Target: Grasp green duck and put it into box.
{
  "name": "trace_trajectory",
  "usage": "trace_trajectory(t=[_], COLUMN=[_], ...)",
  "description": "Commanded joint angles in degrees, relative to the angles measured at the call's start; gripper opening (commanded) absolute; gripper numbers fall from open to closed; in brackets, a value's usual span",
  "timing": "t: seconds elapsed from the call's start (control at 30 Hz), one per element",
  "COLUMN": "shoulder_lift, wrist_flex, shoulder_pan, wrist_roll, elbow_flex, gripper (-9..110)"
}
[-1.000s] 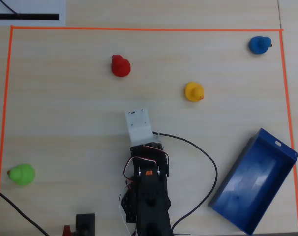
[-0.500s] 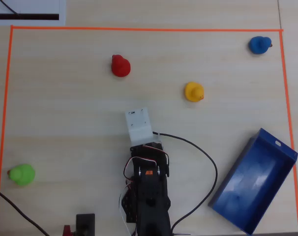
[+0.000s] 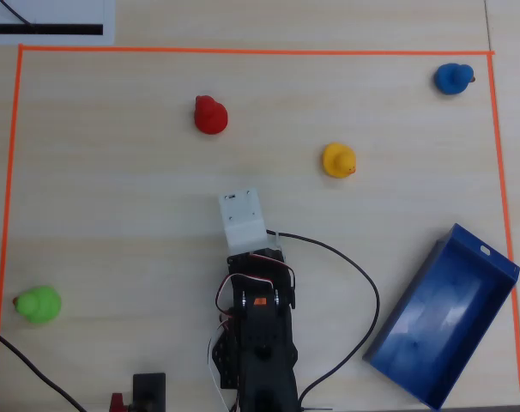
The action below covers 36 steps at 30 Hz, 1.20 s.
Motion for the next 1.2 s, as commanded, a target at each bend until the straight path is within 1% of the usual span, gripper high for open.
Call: trace_trajectory(t=[0.0,0.27,0.43,0.67,0.77,0.87,1.03,1.17], shoulder_lift=[-0.09,-0.09,-0.09,-4.48,-11.16,-20.3,-29.79,-34.37], wrist_flex=[2.02,2.02,2.11,0.62,0.0,1.23,6.94,15.38], shoulder_pan=[-0.09,-0.09,-0.09,-4.57,-9.67,-18.02,-36.56,-51.5], wrist_roll=[0.35,0.35,0.88,1.05,0.88,1.32,10.63,16.17], elbow_flex=[-0.44,-0.44,-0.44,-2.9,-10.28,-21.88,-41.75,-54.23], gripper=[5,5,0,0,0,0,1,5])
